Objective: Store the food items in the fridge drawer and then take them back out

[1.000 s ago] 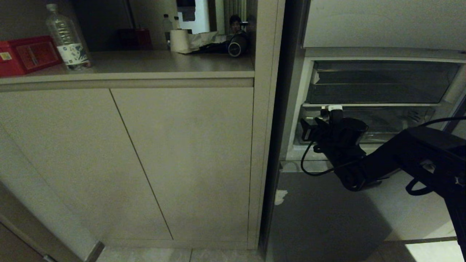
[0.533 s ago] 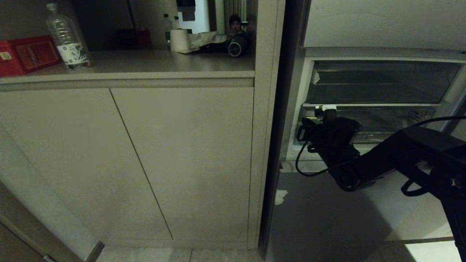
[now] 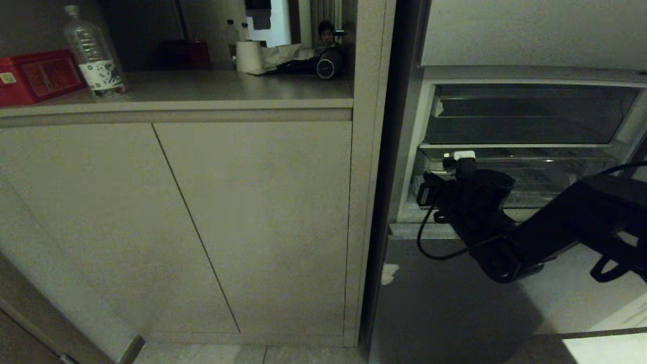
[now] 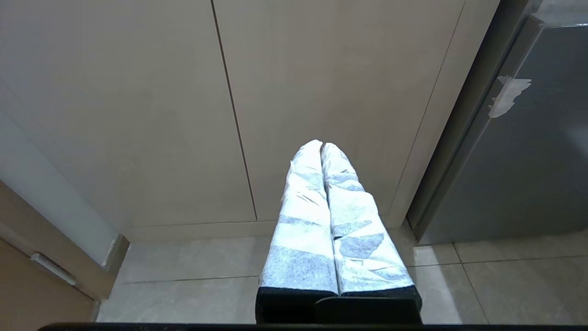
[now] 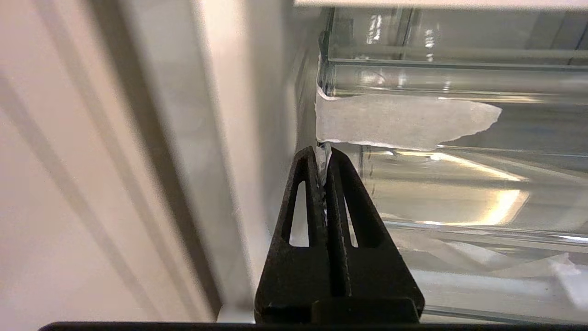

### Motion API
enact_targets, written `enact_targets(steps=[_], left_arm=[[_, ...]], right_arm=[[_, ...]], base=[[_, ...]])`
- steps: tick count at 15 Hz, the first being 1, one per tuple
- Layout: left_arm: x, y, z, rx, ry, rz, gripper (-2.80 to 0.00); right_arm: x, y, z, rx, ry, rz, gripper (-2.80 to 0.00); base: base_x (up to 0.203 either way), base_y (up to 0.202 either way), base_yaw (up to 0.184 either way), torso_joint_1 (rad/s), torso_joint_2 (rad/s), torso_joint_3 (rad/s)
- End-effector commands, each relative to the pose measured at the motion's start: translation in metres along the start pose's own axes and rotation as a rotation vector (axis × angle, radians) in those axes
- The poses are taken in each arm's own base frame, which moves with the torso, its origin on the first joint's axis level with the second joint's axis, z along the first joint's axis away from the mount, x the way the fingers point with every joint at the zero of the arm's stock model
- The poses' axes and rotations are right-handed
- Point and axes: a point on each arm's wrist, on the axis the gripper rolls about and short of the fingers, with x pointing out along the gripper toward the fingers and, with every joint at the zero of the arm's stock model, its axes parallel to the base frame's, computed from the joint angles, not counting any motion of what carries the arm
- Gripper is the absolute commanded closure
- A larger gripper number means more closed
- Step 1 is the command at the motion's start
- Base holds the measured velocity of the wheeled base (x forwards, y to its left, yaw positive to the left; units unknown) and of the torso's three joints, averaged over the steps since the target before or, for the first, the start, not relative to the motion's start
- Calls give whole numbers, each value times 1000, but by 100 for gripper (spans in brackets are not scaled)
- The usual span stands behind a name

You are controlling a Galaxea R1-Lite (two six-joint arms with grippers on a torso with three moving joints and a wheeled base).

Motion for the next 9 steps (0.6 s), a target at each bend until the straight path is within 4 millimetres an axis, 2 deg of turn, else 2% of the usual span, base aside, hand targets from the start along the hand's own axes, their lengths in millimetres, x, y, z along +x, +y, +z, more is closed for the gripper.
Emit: enact_targets(steps=[1,4,5,7,9], left_arm=[[0,0,0,0,0,0,0],[0,0,0,0,0,0,0],[0,0,0,0,0,0,0],[0,0,0,0,0,0,0],[0,0,0,-1,0,0,0]], right_arm=[[-26,5,11,4,-6,17,0],[-54,9,9,8,-13,29,0],[-65,12,7,9,-11,22,-280],[-82,13,2,3,24,21,-280],[-91,13,5,6,30,25,-280]], base=[[0,0,0,0,0,0],[0,0,0,0,0,0],[0,0,0,0,0,0],[0,0,0,0,0,0],[0,0,0,0,0,0]])
